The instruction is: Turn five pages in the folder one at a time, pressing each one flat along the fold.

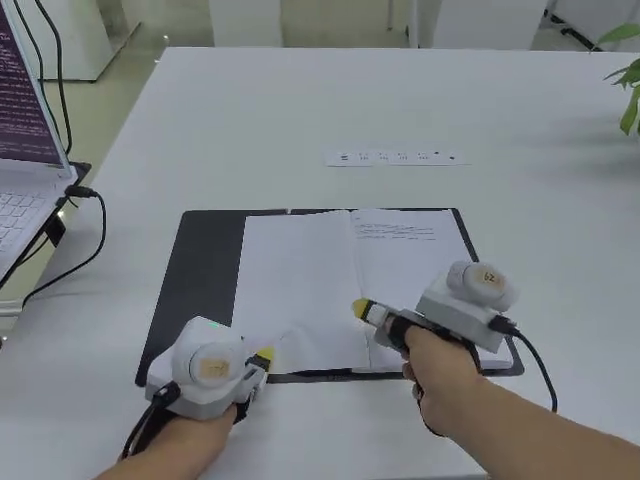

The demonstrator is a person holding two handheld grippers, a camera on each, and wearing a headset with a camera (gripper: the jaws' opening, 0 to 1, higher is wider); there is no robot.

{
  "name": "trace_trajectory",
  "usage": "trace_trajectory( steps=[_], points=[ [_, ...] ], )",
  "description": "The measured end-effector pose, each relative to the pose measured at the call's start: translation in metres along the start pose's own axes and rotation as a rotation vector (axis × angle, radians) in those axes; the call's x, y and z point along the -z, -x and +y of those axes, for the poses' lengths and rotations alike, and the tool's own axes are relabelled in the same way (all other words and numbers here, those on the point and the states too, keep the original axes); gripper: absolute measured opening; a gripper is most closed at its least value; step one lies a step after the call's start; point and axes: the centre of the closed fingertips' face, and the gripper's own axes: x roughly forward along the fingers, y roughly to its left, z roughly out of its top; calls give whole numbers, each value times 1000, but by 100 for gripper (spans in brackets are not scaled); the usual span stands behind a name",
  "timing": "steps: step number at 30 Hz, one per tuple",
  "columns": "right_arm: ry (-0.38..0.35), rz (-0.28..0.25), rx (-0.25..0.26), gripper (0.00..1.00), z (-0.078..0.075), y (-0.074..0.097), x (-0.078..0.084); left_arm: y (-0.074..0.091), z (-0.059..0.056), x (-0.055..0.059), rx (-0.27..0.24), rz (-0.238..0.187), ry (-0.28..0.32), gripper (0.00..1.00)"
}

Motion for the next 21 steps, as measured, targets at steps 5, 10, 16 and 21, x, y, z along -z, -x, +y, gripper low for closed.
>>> trace_trajectory(
  steps=[5,10,16,21],
  points=[
    [69,-48,-10,0,-4,-18,-24,1,-1,0,-20,-15,11,23],
    [89,-31,-12,0,-11,-35,-29,1,0,0,-22,-25,13,23],
    [172,-24,-8,0,-20,-53,-34,-1,0,0,-22,-27,12,23],
    [206,-17,-25,0,-12,-60,-35,-2,0,0,-20,-34,3,23]
  ],
)
